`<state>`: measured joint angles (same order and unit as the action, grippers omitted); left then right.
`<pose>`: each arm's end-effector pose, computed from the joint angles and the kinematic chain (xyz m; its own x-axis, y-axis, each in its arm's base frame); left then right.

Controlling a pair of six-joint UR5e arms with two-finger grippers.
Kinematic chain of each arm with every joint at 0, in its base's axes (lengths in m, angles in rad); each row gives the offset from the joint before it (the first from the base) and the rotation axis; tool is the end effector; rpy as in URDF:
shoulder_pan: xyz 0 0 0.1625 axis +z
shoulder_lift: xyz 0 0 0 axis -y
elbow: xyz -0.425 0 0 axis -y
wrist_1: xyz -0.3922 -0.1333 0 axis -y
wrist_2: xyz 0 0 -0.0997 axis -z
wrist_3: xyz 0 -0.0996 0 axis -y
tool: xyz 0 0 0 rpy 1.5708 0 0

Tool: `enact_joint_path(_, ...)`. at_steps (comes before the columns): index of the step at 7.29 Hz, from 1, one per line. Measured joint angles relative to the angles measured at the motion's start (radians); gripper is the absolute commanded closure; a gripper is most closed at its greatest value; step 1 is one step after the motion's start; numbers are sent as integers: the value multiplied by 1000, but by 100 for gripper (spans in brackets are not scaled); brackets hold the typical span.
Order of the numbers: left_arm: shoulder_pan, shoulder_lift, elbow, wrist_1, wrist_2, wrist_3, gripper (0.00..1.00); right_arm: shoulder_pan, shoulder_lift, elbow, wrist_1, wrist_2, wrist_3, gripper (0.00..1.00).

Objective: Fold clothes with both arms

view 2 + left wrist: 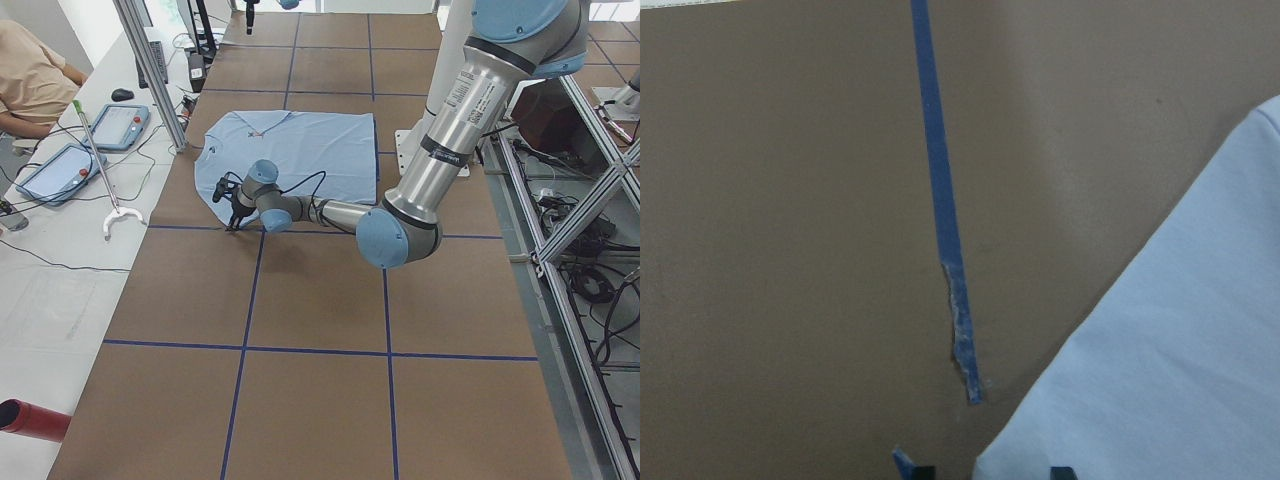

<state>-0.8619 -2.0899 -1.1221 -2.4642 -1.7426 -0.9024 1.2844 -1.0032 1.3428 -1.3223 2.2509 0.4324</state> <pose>0.3932 -0.6371 0.4780 0.6983 0.1238 -0.7051 0.2851 0.8554 0.4325 -0.1368 -0.7147 0.3993 0.6862 -0.1689 0.7075 -0.0578 0.9569 0.2845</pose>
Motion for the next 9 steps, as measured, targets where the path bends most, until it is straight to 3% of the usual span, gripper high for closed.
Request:
enact_joint_path(4,9,-14,-33,24,-1,0,100,0,0,1,0,-1,3,0)
enact_joint_path(9,100,-227,-90,379,25,-128,100,-6,0,2,1,-1,12,0)
